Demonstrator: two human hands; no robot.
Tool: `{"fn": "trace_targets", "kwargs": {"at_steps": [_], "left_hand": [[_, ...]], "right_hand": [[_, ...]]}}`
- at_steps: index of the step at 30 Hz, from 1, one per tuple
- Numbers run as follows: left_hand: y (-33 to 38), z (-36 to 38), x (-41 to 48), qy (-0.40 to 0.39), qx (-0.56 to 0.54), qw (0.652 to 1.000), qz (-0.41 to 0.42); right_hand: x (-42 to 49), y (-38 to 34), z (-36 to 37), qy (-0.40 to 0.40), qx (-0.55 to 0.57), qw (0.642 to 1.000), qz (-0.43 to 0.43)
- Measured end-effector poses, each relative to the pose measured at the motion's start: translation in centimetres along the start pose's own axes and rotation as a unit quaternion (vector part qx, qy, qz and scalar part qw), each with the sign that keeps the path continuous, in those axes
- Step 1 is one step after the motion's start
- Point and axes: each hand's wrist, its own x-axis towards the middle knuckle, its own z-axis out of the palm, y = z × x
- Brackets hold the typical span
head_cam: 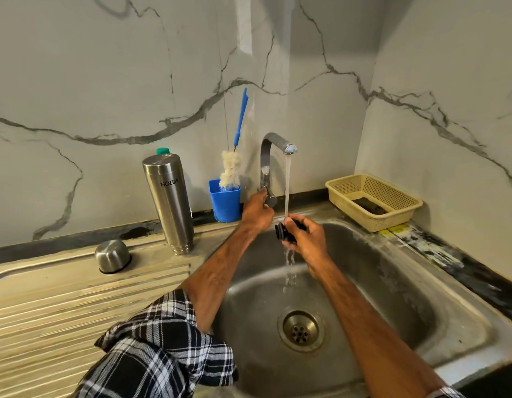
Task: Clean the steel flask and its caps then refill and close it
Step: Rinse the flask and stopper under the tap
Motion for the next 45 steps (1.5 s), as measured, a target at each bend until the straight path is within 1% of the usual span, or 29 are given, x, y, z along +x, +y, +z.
{"fn": "trace_targets", "kwargs": {"at_steps": [5, 10, 13, 15, 17, 19, 20, 21, 22, 24, 25, 26, 27, 28, 29, 30, 31, 32, 33, 35, 37, 38, 39, 40, 42, 43, 45], "left_hand": [[0.0, 0.3, 0.4, -0.032, -0.013, 0.999, -0.001], [0.6, -0.9, 0.8, -0.084, 0.043, 0.996, 0.004], [0.2, -1.8, -0.4, -0.109, 0.062, 0.992, -0.001], [-0.2, -2.3, -1.9, -0.074, 0.07, 0.995, -0.005], [-0.8, -2.9, -3.4, -0.022, 0.043, 0.999, -0.005], [-1.4, -3.6, -5.1, 0.017, 0.009, 1.0, 0.002], [-1.7, -4.0, -5.8, 0.038, -0.001, 0.999, 0.009], [-2.0, -4.2, -6.5, 0.058, -0.007, 0.998, 0.014], [-2.2, -4.4, -7.2, 0.075, -0.016, 0.997, 0.014], [-2.6, -4.8, -8.5, 0.091, -0.027, 0.995, 0.016], [-2.7, -4.8, -9.0, 0.091, -0.03, 0.995, 0.017], [-2.7, -4.9, -9.4, 0.087, -0.03, 0.996, 0.018], [-2.9, -4.9, -9.7, 0.084, -0.027, 0.996, 0.024], [-3.0, -4.9, -9.8, 0.082, -0.025, 0.996, 0.03], [-3.1, -4.8, -10.0, 0.084, -0.022, 0.996, 0.036], [-3.0, -4.8, -10.1, 0.086, -0.021, 0.995, 0.038], [-3.0, -4.7, -10.1, 0.086, -0.021, 0.995, 0.04], [-3.1, -4.5, -10.1, 0.082, -0.022, 0.996, 0.039], [-3.3, -4.3, -10.1, 0.072, -0.021, 0.996, 0.038], [-3.6, -3.8, -10.2, 0.048, -0.019, 0.998, 0.04], [-3.8, -3.5, -10.3, 0.023, -0.02, 0.998, 0.052], [-3.9, -3.4, -10.3, 0.007, -0.021, 0.998, 0.059], [-4.0, -3.3, -10.3, -0.002, -0.017, 0.998, 0.068], [-4.1, -3.2, -10.2, -0.006, -0.005, 0.997, 0.079], [-4.3, -3.3, -10.3, -0.002, 0.016, 0.994, 0.109], [-4.4, -3.4, -10.4, 0.003, 0.005, 0.993, 0.117], [-4.6, -3.9, -10.5, 0.01, -0.067, 0.993, 0.095]], "right_hand": [[0.0, -0.1, 0.1, 0.007, -0.015, 1.0, -0.002], [0.1, -0.2, 0.0, 0.019, -0.075, 0.997, -0.024], [-0.6, -0.3, 0.2, 0.005, -0.136, 0.99, -0.038], [-1.6, -0.9, 0.5, -0.008, -0.211, 0.973, -0.097], [-2.6, -2.1, 1.0, -0.001, -0.281, 0.941, -0.189], [-3.4, -3.1, 1.8, 0.033, -0.297, 0.915, -0.271], [-3.9, -3.3, 2.1, 0.04, -0.292, 0.911, -0.289], [-4.1, -2.9, 2.1, 0.028, -0.3, 0.911, -0.283], [-4.4, -2.5, 2.2, -0.008, -0.329, 0.912, -0.247], [-4.7, -1.4, 1.7, -0.095, -0.419, 0.892, -0.139], [-4.5, -1.4, 1.5, -0.089, -0.43, 0.89, -0.124], [-4.2, -1.7, 1.3, -0.05, -0.409, 0.902, -0.133], [-4.1, -2.2, 1.2, 0.006, -0.381, 0.911, -0.16], [-4.0, -2.4, 1.2, 0.044, -0.365, 0.909, -0.195], [-4.0, -2.5, 1.2, 0.042, -0.367, 0.908, -0.2], [-4.2, -2.4, 1.2, 0.003, -0.382, 0.908, -0.175], [-4.5, -1.7, 1.1, -0.057, -0.405, 0.903, -0.132], [-4.7, -1.2, 1.1, -0.106, -0.429, 0.891, -0.102], [-4.9, -0.9, 1.1, -0.135, -0.432, 0.886, -0.103], [-4.5, -1.3, 1.1, -0.159, -0.405, 0.889, -0.145], [-4.2, -2.1, 1.5, -0.174, -0.379, 0.894, -0.165], [-4.3, -2.3, 1.6, -0.177, -0.386, 0.889, -0.171], [-4.2, -2.2, 1.6, -0.177, -0.391, 0.887, -0.17], [-4.2, -2.2, 1.5, -0.176, -0.384, 0.893, -0.157], [-4.2, -2.5, 1.1, -0.177, -0.346, 0.914, -0.117], [-4.1, -2.7, 0.8, -0.183, -0.324, 0.922, -0.109], [-3.8, -3.1, 0.3, -0.21, -0.279, 0.932, -0.103]]}}
